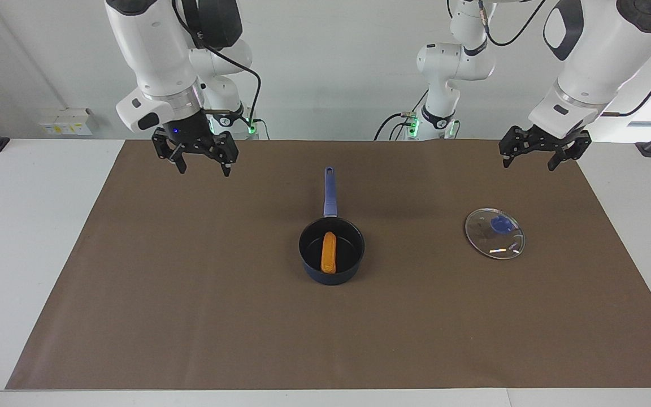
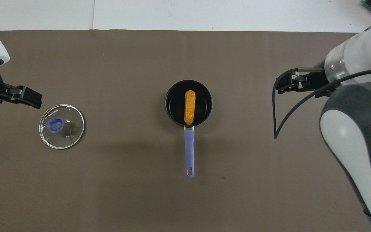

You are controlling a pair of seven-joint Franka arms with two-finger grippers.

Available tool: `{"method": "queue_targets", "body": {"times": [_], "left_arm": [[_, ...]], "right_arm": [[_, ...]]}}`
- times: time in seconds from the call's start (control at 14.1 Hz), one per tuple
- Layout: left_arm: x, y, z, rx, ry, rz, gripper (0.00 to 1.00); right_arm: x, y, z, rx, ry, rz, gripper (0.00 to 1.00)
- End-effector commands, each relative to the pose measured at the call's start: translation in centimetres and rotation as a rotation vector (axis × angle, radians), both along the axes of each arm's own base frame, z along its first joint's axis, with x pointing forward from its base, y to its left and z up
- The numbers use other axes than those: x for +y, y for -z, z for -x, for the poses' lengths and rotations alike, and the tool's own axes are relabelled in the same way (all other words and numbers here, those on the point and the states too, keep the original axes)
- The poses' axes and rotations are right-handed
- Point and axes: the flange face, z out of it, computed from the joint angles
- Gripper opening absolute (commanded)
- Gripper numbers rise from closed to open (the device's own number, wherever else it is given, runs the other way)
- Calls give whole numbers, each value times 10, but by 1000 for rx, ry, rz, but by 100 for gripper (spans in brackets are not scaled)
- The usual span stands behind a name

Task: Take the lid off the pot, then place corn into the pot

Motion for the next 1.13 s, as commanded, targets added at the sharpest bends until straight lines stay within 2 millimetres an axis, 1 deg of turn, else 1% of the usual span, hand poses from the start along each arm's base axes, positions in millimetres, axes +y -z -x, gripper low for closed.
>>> {"method": "queue_targets", "body": {"times": [0.0,0.14,0.21,0.35,0.42,0.5,0.64,0.85,1.06], "left_arm": [[3,-4,-3,-21,3,-3,100],[3,-3,-2,-16,3,-3,100],[5,-5,-1,-18,2,-3,100],[5,-5,0,-10,6,-5,100],[5,-4,0,-8,7,-3,100],[6,-3,0,-5,6,-5,100],[6,-3,1,-4,6,-5,100],[5,-3,1,-2,9,-5,100],[4,-2,1,0,12,-5,100]], "right_arm": [[-17,-23,21,-11,-5,-1,100],[-30,-46,35,-43,-17,-7,100],[-38,-57,45,-40,-22,-10,100],[-46,-79,64,-52,-32,-11,100],[-49,-82,69,-48,-45,-12,100],[-51,-79,68,-43,-42,-15,100],[-61,-79,67,-40,-23,-15,100],[-62,-78,67,-39,-25,-18,100],[-64,-86,75,-4,-66,-17,100]]}}
